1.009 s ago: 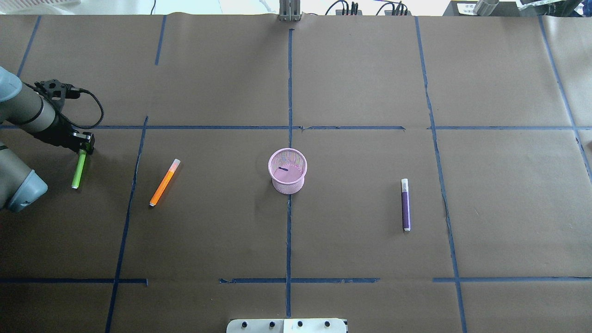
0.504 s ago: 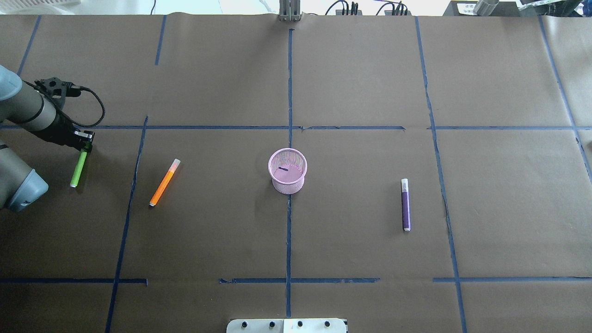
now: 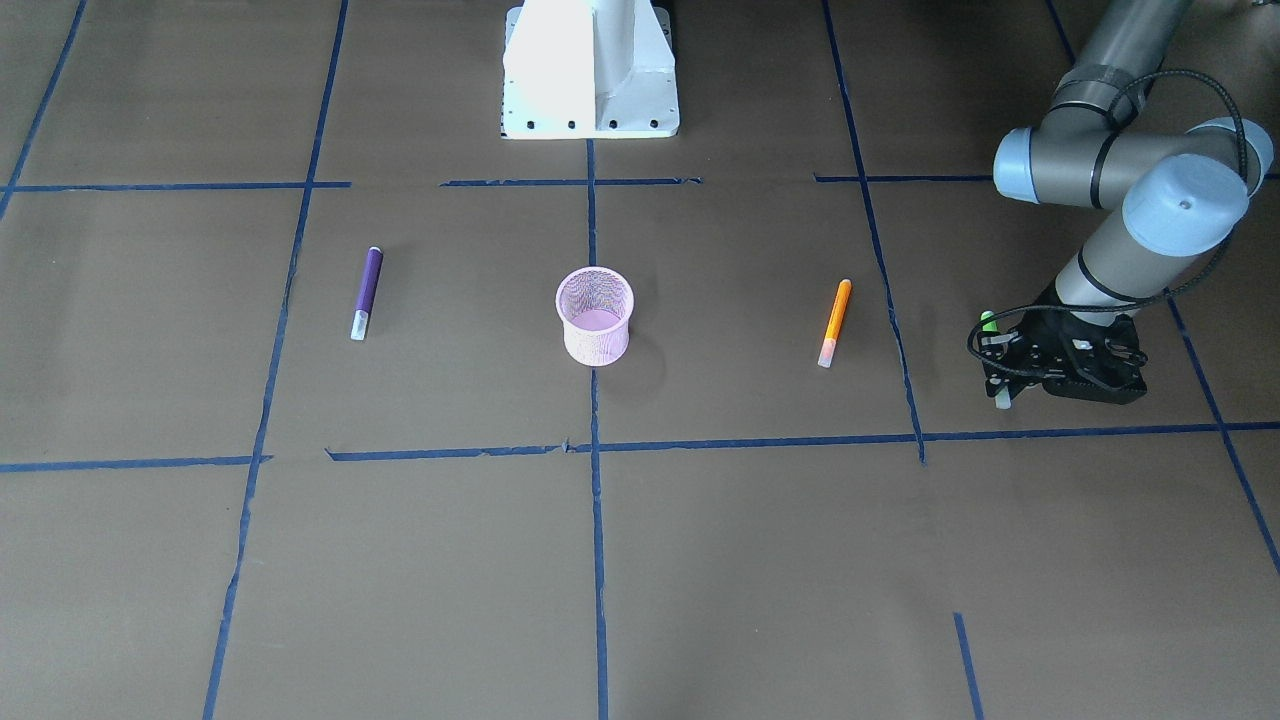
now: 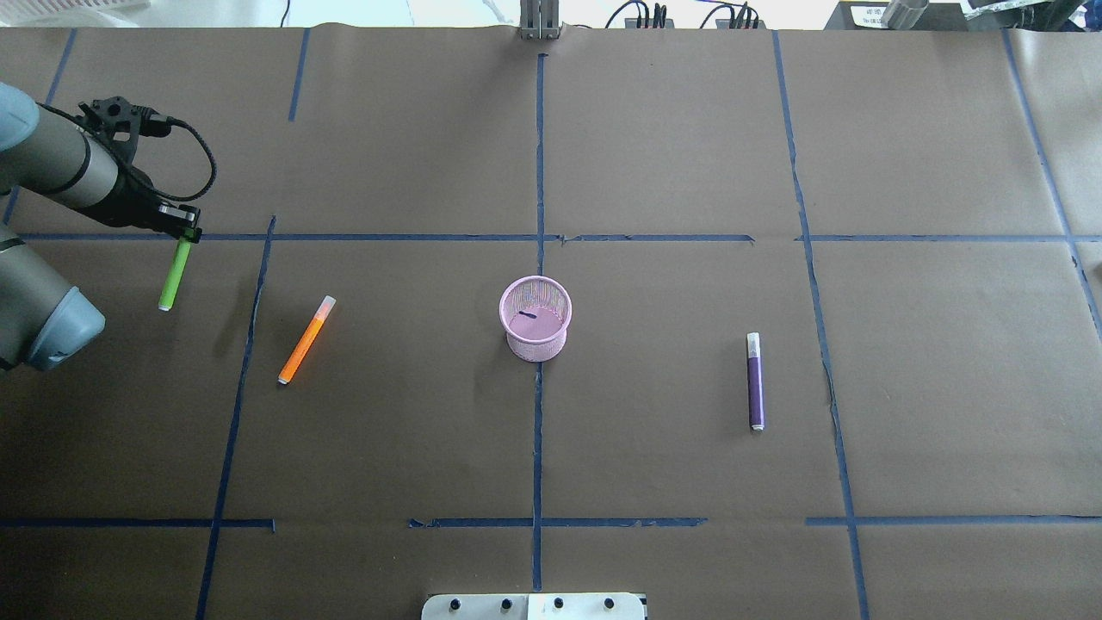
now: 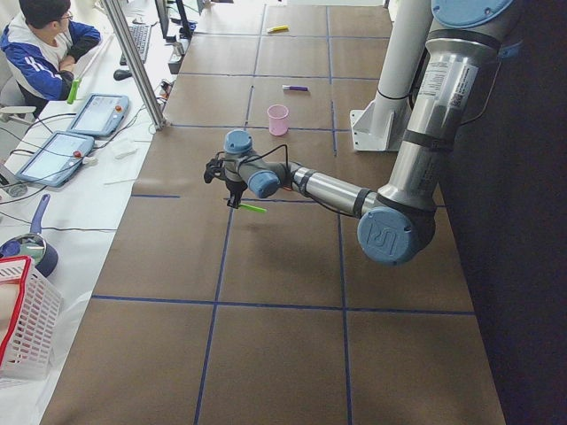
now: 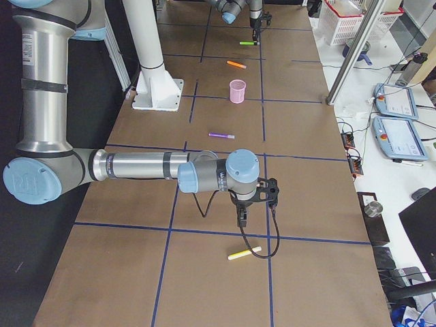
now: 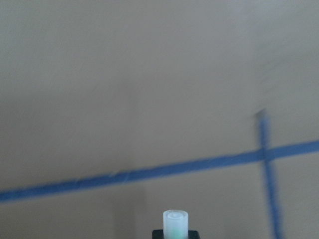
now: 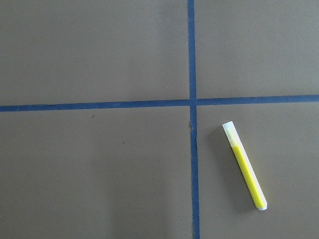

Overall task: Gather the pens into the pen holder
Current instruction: 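Lift the green marker with the left gripper and carry it over the pink cup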

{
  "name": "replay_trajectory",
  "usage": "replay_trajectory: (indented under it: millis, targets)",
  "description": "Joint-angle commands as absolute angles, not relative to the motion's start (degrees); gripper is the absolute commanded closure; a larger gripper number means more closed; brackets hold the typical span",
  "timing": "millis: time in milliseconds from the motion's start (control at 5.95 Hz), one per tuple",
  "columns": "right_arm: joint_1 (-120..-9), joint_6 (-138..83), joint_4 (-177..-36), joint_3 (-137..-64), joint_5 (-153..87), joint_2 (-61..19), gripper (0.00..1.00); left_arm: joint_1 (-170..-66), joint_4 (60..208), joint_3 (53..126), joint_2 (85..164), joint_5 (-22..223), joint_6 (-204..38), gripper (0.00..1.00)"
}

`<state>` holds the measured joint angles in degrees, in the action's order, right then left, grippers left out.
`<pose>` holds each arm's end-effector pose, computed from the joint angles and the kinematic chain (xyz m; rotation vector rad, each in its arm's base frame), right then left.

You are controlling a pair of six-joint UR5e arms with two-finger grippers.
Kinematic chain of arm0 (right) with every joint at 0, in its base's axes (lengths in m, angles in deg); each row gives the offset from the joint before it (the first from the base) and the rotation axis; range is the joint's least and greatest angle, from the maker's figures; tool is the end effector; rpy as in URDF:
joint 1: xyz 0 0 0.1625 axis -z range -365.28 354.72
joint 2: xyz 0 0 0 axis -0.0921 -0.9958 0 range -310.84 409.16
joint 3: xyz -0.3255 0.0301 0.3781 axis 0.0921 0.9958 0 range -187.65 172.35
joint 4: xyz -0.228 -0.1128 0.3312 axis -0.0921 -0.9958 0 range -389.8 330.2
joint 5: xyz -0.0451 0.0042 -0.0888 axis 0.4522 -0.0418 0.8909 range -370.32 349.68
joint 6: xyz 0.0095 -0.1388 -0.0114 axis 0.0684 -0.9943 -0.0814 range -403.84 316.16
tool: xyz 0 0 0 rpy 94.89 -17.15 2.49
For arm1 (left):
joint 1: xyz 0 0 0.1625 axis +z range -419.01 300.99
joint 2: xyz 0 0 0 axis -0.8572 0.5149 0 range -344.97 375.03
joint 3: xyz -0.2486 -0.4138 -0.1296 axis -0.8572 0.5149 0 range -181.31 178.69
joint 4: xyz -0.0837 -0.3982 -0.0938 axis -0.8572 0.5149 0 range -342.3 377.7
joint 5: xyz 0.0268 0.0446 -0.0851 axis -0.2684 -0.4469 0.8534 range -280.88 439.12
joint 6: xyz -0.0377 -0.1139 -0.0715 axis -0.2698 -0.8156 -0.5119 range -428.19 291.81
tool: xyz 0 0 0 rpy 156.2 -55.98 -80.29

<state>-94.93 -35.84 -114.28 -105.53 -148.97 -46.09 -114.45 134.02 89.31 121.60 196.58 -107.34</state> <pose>0.0256 -0.4616 0.7192 0.0716 -0.8551 0.0649 0.3280 -0.5977 0.5458 0.3220 0.8104 0.1070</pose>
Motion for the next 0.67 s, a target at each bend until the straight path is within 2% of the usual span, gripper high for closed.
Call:
replay_trajectory:
  millis: [0,168,504]
  targets:
    - [-94.93,-36.28,-114.26,-105.48,-148.84,-46.12,0.00,-113.95,134.68,94.90,128.89,184.04,-106.51,1.00]
    - [-94.93,-36.11,-114.35,-105.48,-149.01,-46.12,0.00,-110.89,135.21,96.41,133.20,183.37,-105.81,1.00]
    - [-94.93,-36.02,-114.35,-105.30,-150.59,-46.12,0.00,-102.03,160.12,95.38,133.16,178.90,-102.29,1.00]
